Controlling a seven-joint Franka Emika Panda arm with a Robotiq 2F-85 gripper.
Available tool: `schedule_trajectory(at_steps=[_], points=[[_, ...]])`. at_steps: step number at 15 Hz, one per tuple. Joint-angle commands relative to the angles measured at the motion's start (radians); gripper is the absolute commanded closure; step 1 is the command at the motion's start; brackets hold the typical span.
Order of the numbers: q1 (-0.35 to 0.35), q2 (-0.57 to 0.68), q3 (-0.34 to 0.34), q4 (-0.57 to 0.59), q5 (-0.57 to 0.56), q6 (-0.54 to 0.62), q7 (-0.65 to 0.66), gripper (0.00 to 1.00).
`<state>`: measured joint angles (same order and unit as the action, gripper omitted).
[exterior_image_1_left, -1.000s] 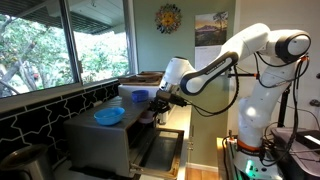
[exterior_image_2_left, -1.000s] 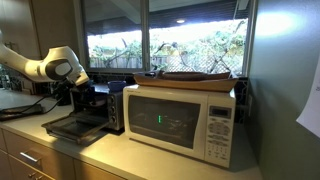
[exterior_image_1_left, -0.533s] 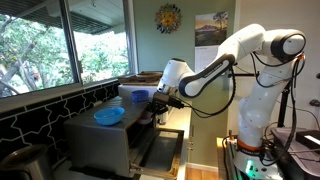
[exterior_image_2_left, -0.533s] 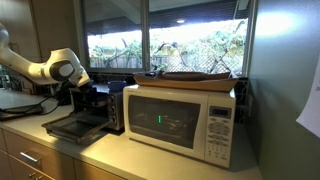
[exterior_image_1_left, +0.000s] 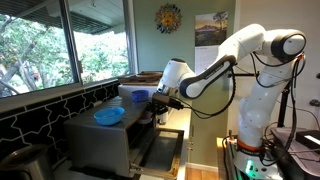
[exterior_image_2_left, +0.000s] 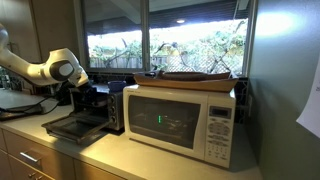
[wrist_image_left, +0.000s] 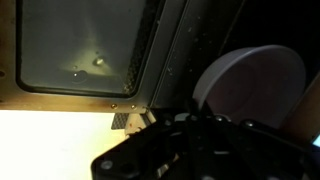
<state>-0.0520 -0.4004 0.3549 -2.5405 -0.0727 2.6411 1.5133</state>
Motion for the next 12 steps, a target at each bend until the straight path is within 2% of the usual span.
schedule_trajectory(at_steps=[1,2,4,6,8,10,11,12], points=[[-0.015,0.043,0.009,0.015,-0.040,0.040,0.049,0.99],[-0.014,0.045,0.009,0.016,-0.040,0.040,0.050,0.99],[-0.007,0.051,0.006,0.014,-0.037,0.043,0.046,0.74],[-0.003,0.058,0.008,0.009,-0.033,0.050,0.050,0.94],[-0.005,0.060,0.009,0.008,-0.034,0.052,0.055,1.00],[-0.008,0.061,0.010,0.009,-0.040,0.056,0.061,0.99],[-0.008,0.057,0.009,0.008,-0.040,0.065,0.063,0.92],[-0.009,0.055,0.009,0.008,-0.042,0.068,0.064,0.71]])
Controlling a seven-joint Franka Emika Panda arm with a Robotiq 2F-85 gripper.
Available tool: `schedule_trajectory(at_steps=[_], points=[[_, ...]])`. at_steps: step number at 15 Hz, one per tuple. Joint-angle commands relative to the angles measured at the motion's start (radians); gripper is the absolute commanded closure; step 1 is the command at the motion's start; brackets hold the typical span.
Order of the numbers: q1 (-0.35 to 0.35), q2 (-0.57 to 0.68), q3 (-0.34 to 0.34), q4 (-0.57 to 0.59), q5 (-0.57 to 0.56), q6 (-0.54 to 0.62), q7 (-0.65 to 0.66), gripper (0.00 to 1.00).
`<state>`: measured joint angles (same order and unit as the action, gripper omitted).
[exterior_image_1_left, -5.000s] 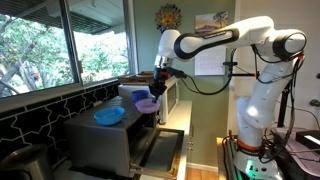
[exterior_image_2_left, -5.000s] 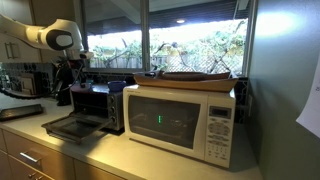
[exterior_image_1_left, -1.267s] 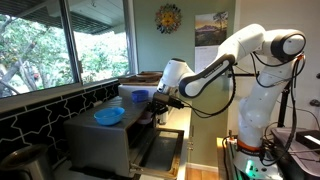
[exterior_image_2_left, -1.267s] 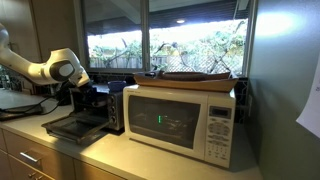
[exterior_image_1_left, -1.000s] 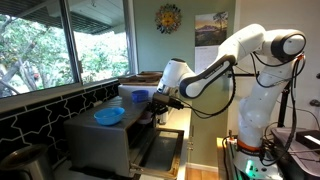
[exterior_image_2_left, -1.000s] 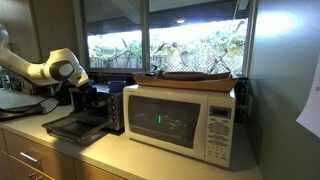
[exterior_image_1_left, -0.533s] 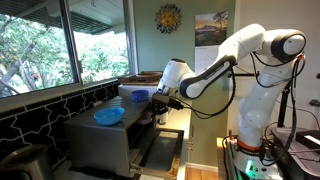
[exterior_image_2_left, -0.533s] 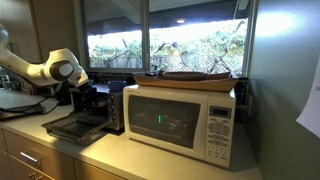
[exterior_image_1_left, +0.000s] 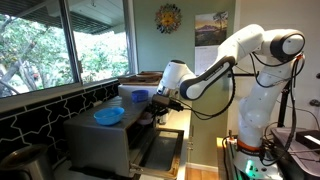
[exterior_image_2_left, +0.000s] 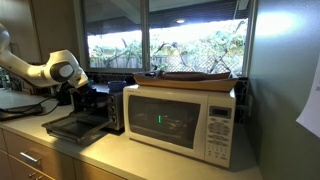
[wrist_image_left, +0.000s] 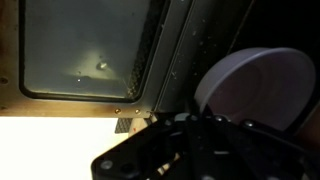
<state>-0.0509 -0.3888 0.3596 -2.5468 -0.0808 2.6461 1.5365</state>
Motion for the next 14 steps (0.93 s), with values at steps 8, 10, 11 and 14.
schedule_trajectory(at_steps=[8,10,11,14], points=[[-0.023,0.014,0.009,-0.017,-0.070,0.099,0.090,0.16],[-0.032,-0.001,0.013,-0.033,-0.090,0.133,0.106,0.02],[-0.037,-0.007,0.016,-0.041,-0.100,0.150,0.114,0.00],[-0.004,-0.002,0.000,-0.087,-0.071,0.089,0.086,0.00]])
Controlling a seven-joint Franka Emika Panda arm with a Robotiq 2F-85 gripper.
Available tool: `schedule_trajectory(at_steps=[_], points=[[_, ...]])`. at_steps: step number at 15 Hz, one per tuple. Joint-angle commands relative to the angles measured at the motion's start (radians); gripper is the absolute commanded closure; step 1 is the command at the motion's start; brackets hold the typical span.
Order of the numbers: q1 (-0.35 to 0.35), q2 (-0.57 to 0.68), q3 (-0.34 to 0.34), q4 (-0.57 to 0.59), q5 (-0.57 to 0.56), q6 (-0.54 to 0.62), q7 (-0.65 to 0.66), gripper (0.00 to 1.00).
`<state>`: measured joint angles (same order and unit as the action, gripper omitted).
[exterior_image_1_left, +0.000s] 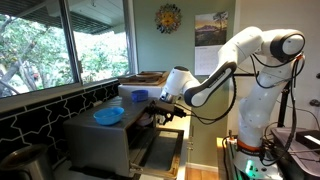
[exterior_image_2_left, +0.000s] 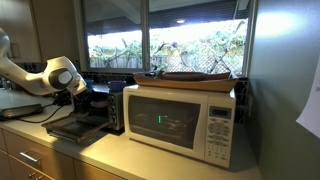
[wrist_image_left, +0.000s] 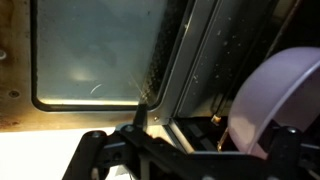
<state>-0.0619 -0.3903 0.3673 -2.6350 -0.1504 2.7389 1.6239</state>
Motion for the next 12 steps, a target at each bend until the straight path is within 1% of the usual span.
schedule_trajectory(at_steps=[1,5,12], points=[[0.004,0.000,-0.005,-0.002,-0.003,0.004,0.001,0.00],[0.003,0.000,-0.004,-0.003,-0.004,0.007,0.002,0.00],[-0.055,-0.027,0.031,-0.016,-0.124,0.099,0.015,0.00]])
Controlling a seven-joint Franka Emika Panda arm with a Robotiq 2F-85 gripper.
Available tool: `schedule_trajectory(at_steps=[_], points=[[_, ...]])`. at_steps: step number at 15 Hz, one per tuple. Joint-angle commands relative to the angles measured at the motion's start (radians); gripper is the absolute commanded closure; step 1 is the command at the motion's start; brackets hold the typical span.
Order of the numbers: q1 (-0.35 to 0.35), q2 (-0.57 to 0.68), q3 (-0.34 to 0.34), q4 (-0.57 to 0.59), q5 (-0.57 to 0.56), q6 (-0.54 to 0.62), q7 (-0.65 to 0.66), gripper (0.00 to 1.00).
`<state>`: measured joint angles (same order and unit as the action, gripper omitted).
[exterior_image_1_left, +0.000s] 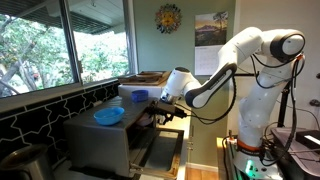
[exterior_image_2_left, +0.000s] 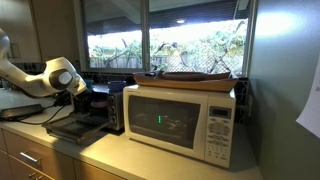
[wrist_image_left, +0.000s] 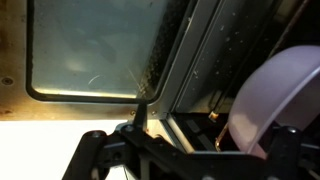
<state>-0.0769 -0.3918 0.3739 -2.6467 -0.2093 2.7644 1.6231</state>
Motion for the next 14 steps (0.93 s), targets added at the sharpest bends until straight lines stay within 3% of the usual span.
schedule_trajectory(at_steps=[1,8,9,14], points=[[-0.050,-0.030,0.032,-0.009,-0.090,0.092,0.013,0.00],[-0.135,-0.072,0.090,-0.052,-0.267,0.260,0.022,0.00],[-0.079,-0.023,0.059,-0.059,-0.212,0.186,0.000,0.00],[-0.084,-0.023,0.062,-0.063,-0.216,0.191,0.000,0.00]])
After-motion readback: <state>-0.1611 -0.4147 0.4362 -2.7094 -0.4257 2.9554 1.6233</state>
